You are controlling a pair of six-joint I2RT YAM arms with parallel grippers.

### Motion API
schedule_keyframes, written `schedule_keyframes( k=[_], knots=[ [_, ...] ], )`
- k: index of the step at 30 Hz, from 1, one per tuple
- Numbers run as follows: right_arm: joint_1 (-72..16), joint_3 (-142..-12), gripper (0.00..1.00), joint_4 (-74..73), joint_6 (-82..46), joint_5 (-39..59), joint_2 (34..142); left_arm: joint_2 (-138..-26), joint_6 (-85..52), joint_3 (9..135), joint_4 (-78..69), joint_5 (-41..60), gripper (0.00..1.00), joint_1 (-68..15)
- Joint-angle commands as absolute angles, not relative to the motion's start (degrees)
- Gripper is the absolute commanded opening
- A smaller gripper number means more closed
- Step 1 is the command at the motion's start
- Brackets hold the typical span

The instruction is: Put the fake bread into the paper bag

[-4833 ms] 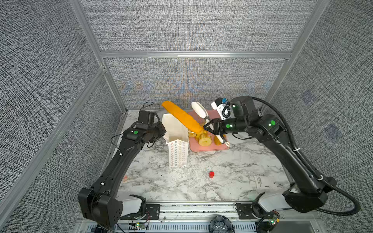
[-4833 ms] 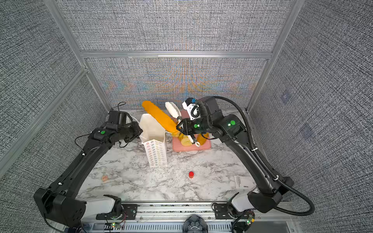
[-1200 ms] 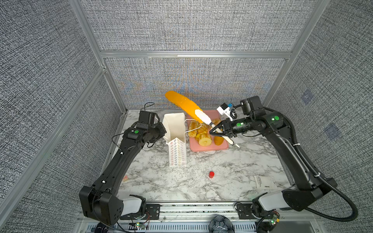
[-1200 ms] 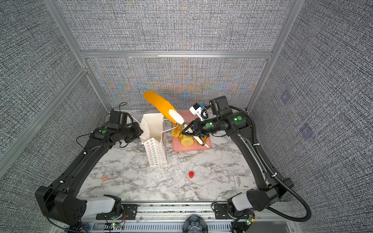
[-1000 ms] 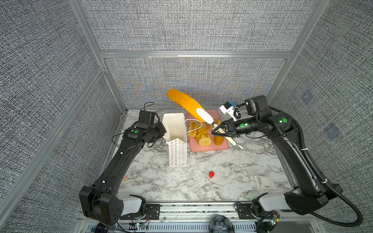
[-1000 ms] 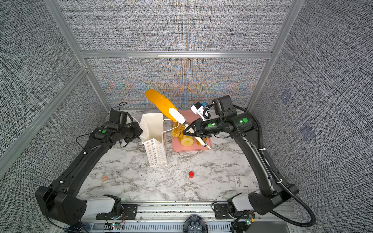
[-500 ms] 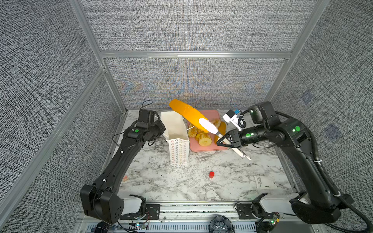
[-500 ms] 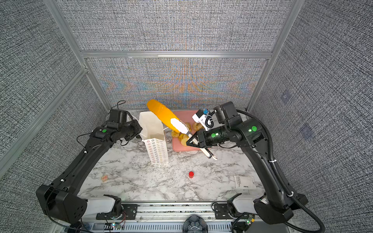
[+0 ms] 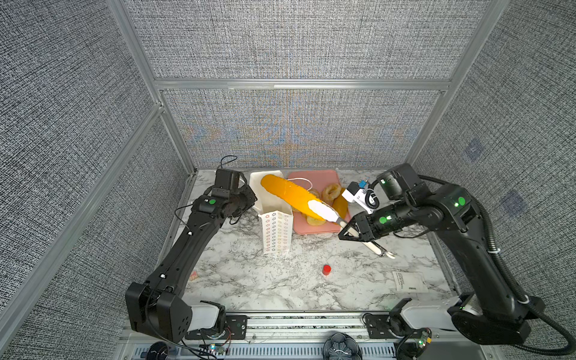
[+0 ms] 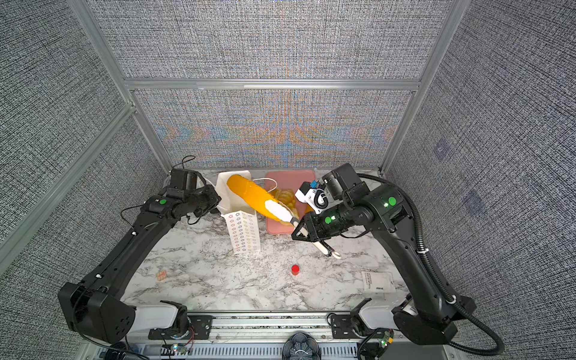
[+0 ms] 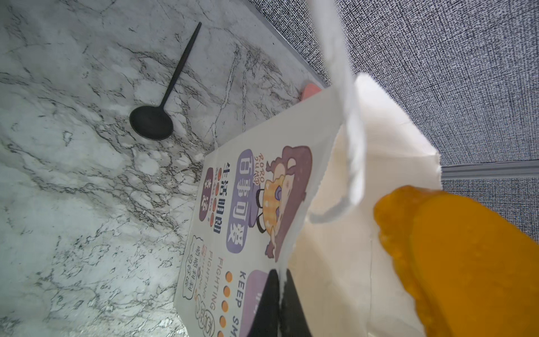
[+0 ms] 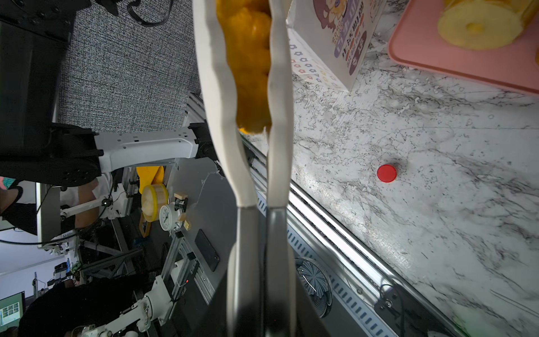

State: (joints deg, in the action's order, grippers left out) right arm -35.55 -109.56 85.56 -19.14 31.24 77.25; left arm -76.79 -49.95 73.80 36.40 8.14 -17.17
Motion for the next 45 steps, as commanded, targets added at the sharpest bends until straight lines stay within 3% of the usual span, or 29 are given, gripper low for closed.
schedule_keyframes(
  k=[1, 22, 45],
  knots=[
    [-36.59, -111.49, 0.23, 87.59, -18.28, 28.73, 78.61, -77.23, -49.5, 74.33, 35.93, 9.3, 0.06, -17.14],
    [-39.13, -138.05, 0.27, 102.11, -18.52, 23.81, 98.64, -77.87, -46.41, 75.59, 37.85, 11.26, 0.06, -17.38],
    [-39.08, -127.78, 0.27, 102.12, -19.79, 23.77, 90.88, -78.47, -44.74, 77.08, 39.1, 10.28, 0.06, -17.4]
  ],
)
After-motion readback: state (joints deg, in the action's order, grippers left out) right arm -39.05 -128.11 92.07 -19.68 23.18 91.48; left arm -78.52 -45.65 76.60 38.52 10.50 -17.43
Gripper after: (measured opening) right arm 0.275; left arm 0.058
